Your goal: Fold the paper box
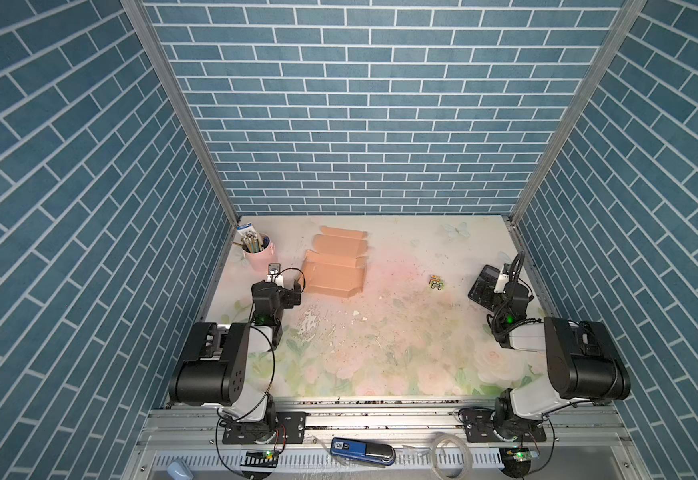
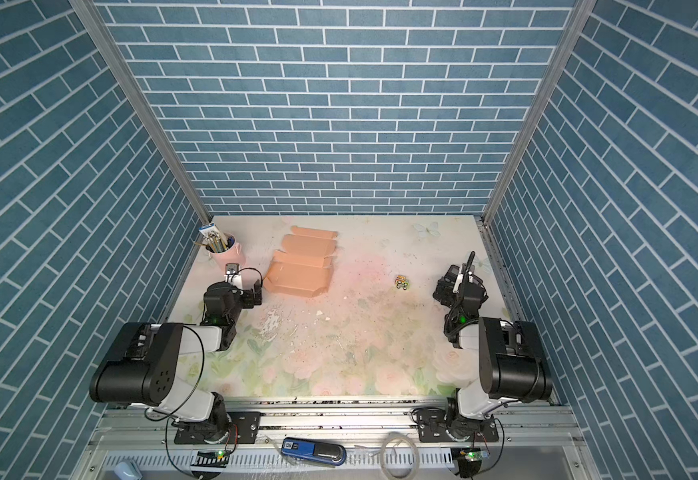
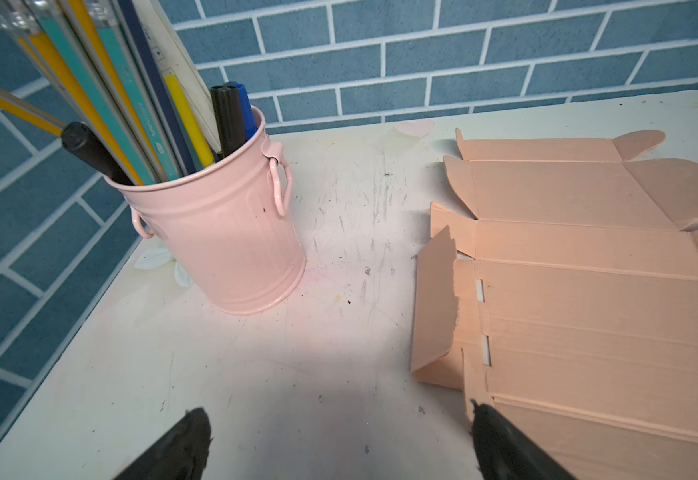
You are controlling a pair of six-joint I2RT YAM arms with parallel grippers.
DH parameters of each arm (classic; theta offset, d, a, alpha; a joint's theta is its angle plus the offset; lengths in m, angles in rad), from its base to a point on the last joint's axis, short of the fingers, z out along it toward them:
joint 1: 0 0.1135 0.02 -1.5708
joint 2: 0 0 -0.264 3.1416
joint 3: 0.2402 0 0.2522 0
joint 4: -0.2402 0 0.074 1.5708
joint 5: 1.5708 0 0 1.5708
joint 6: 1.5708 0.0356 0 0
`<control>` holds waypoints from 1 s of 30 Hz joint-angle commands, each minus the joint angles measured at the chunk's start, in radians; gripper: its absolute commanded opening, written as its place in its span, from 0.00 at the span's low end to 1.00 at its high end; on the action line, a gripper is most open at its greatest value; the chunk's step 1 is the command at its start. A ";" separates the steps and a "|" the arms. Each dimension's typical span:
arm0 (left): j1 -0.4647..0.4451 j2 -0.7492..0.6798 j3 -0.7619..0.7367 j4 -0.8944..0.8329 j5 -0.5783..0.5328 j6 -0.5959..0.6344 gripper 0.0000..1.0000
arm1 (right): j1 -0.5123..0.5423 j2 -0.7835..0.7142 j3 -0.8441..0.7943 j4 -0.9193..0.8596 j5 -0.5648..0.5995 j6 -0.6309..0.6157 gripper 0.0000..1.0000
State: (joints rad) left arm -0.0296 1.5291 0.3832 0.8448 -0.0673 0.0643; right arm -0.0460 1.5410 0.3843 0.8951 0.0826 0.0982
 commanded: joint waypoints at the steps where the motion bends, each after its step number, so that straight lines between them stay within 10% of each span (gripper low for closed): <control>1: -0.003 0.000 0.006 0.016 -0.009 0.000 1.00 | 0.001 0.000 -0.005 -0.002 -0.003 -0.026 0.99; 30: -0.007 0.000 0.008 0.011 -0.014 0.000 1.00 | 0.001 0.001 0.002 -0.013 -0.018 -0.027 0.99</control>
State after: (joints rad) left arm -0.0299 1.5291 0.3832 0.8444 -0.0681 0.0643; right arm -0.0460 1.5410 0.3843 0.8932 0.0769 0.0982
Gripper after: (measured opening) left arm 0.995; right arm 0.989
